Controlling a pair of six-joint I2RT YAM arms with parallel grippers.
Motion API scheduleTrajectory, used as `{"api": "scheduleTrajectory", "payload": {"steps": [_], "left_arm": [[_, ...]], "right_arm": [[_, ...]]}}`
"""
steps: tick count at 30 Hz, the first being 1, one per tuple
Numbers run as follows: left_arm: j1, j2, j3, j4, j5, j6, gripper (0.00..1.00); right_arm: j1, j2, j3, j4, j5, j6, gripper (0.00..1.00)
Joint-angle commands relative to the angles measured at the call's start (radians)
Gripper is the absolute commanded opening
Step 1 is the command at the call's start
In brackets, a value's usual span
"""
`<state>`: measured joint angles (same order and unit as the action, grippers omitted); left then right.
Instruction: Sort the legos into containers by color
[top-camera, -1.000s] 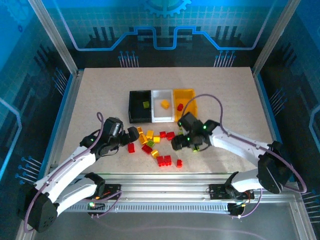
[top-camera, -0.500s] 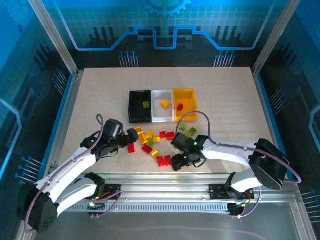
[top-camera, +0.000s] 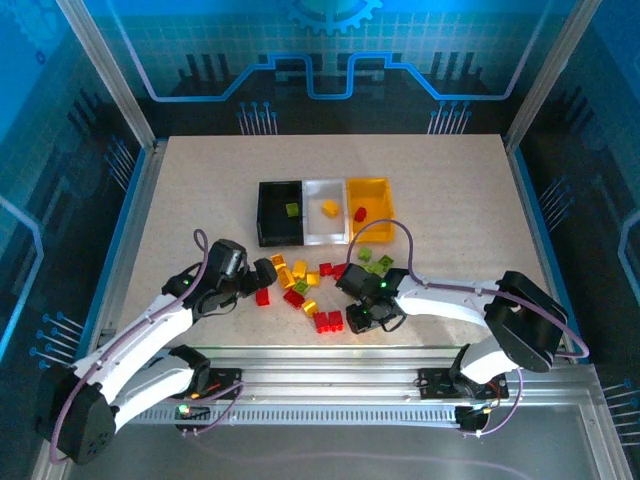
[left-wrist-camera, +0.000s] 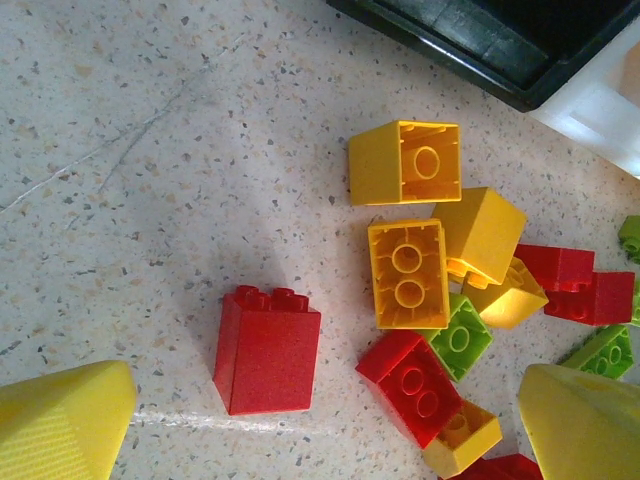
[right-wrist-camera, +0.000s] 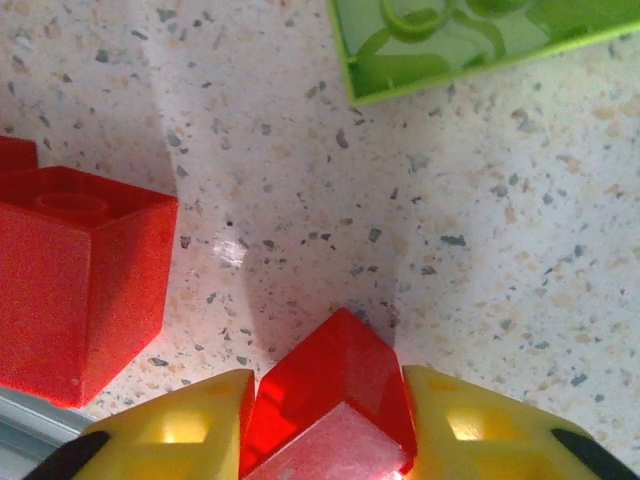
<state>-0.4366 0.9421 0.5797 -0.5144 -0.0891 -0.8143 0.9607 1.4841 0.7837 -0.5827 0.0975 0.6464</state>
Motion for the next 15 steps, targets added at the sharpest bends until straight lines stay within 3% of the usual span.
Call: {"api": "scheduleTrajectory", "payload": {"steps": [1, 5, 9, 15], "left_arm": [[0.009, 0.013, 0.002, 0.005, 0.018, -0.011, 0.99], [0.009, 0.022, 0.014, -0.001, 0.022, -0.006, 0.99], [0.009, 0.023, 0.022, -0.006, 0.025, 0.001, 0.99], [0.011, 0.026, 0.029, -0.015, 0.043, 0.008, 0.99]], "right_arm": [[-0.012, -0.039, 0.015, -0.016, 0.018, 0.002, 0.31], [-0.070, -0.113, 0.063, -0.072, 0.043, -0.030, 0.28], [-0.218, -0.154, 0.205, -0.133, 0.089, -0.113, 0.29], [-0.415, 0.036, 0.456, -0.106, 0.124, -0.185, 0.31]]}}
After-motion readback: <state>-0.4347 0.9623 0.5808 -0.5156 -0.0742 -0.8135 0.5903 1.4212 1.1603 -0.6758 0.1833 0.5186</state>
